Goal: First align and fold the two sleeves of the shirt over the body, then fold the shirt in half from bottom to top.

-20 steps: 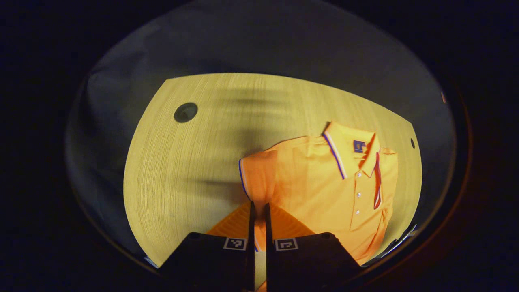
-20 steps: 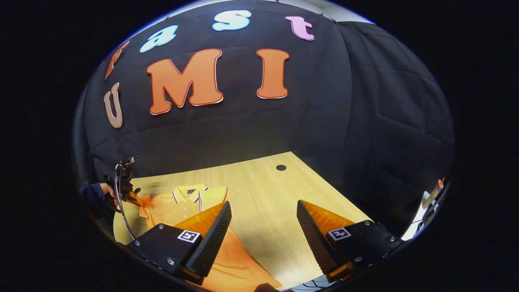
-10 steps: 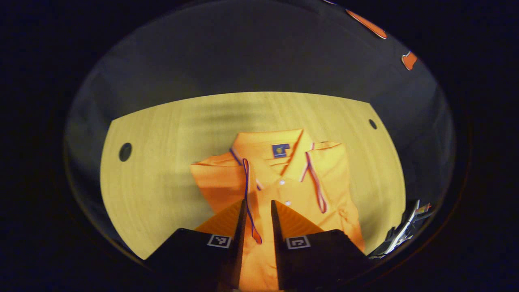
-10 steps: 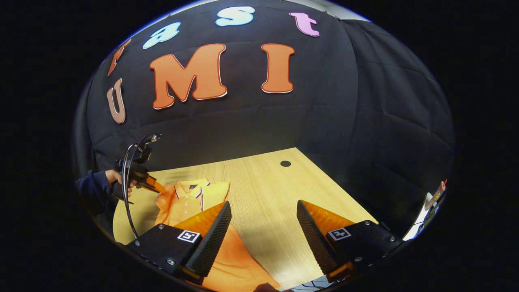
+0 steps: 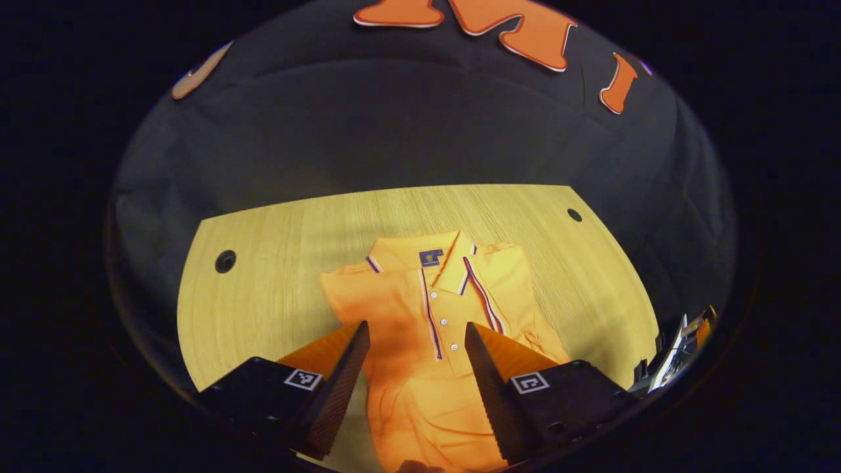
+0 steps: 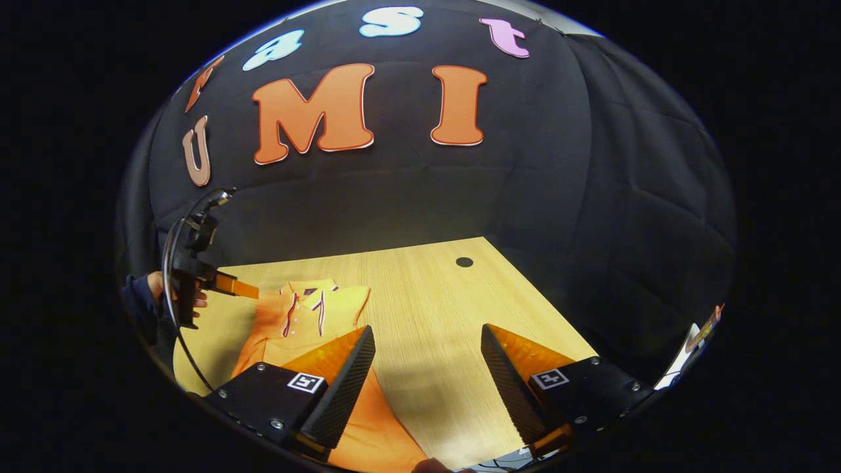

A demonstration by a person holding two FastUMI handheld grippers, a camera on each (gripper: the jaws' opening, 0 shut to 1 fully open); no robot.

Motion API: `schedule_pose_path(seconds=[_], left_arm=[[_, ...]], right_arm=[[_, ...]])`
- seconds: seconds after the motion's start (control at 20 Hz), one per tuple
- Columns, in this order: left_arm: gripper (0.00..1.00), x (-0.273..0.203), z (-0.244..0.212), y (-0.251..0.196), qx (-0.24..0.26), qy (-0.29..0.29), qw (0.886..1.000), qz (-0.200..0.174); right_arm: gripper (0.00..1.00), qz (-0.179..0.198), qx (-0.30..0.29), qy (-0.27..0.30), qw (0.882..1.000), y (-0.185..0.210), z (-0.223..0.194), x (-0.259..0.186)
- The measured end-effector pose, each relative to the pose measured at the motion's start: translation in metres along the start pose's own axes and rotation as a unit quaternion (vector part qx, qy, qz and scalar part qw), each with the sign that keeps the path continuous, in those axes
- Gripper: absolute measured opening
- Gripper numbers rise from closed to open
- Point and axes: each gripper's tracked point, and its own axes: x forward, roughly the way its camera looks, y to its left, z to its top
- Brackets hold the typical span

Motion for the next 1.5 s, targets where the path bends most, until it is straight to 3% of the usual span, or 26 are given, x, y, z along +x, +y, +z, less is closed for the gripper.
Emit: schedule_pose_path(seconds=[0.2, 0.5, 0.8, 1.0, 1.3, 1.5], left_arm=[[0.88, -0.052, 0.002, -0.003, -0.018, -0.080, 0.996, 0.021], [0.92, -0.126, -0.002, -0.007, 0.005, -0.204, 0.975, 0.090], [0.98, -0.177, -0.030, -0.020, 0.029, -0.255, 0.956, 0.141], [0.98, -0.189, -0.073, -0.017, 0.024, -0.243, 0.957, 0.158], [0.97, -0.170, -0.175, -0.015, 0.004, -0.122, 0.980, 0.158], [0.98, -0.152, -0.245, -0.007, -0.025, -0.034, 0.989, 0.144]], right_arm=[[0.99, 0.027, -0.030, -0.016, 0.999, 0.010, -0.001, 0.002], [0.99, 0.063, -0.048, -0.036, 0.996, 0.019, -0.003, 0.004], [0.99, 0.087, -0.072, -0.018, 0.993, 0.015, -0.026, 0.004], [0.99, 0.108, -0.100, 0.012, 0.989, 0.016, -0.058, -0.004], [0.99, 0.148, -0.135, 0.098, 0.975, 0.024, -0.139, -0.007], [0.99, 0.170, -0.136, 0.162, 0.962, 0.024, -0.189, -0.016]])
